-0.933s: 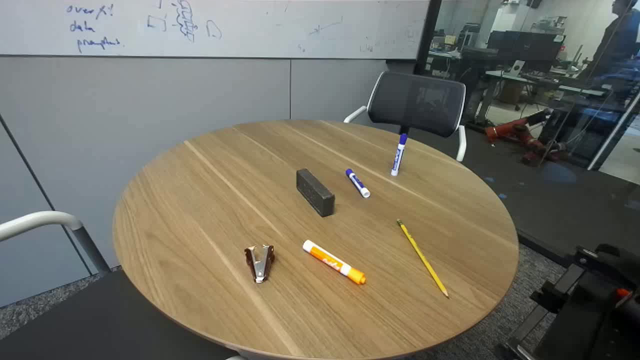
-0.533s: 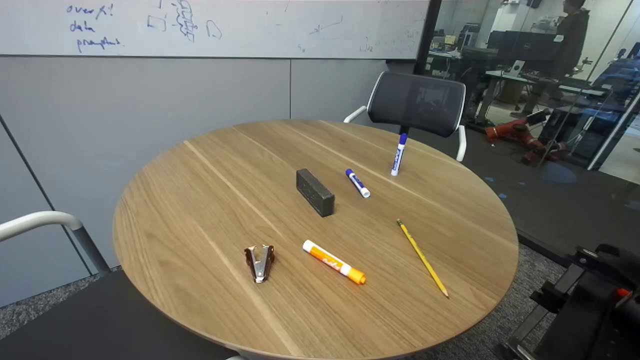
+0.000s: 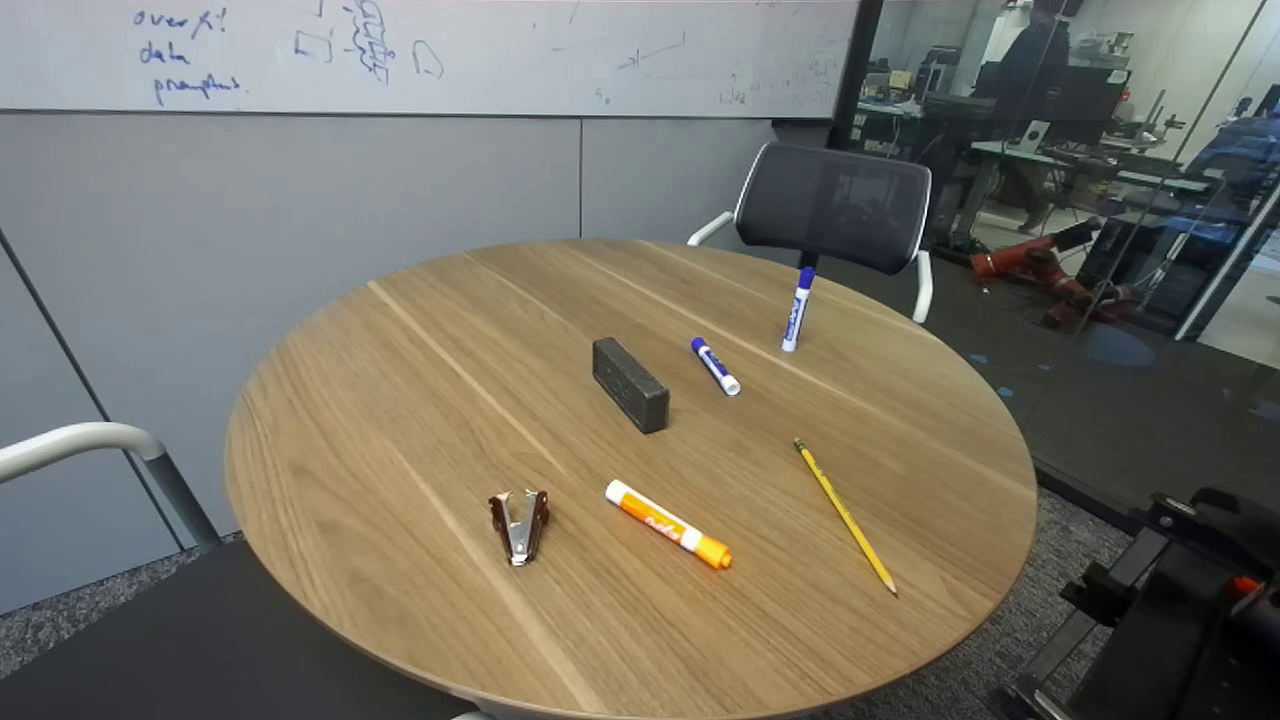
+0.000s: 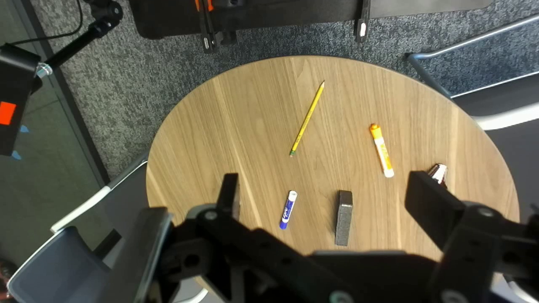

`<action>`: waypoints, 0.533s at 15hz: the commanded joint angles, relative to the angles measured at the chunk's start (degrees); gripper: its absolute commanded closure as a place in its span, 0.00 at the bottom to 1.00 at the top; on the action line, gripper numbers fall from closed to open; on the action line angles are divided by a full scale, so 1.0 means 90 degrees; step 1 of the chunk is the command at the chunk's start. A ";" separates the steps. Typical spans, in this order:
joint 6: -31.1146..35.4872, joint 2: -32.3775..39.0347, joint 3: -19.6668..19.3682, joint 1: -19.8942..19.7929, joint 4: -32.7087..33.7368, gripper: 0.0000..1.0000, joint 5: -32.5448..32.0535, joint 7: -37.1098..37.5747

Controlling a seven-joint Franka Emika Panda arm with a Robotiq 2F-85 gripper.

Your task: Pick up the orange marker and put it on the right side of the table

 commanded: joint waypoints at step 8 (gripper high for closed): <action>0.1049 0.1918 0.0152 0.0008 0.0350 0.00 -0.0227 0.0510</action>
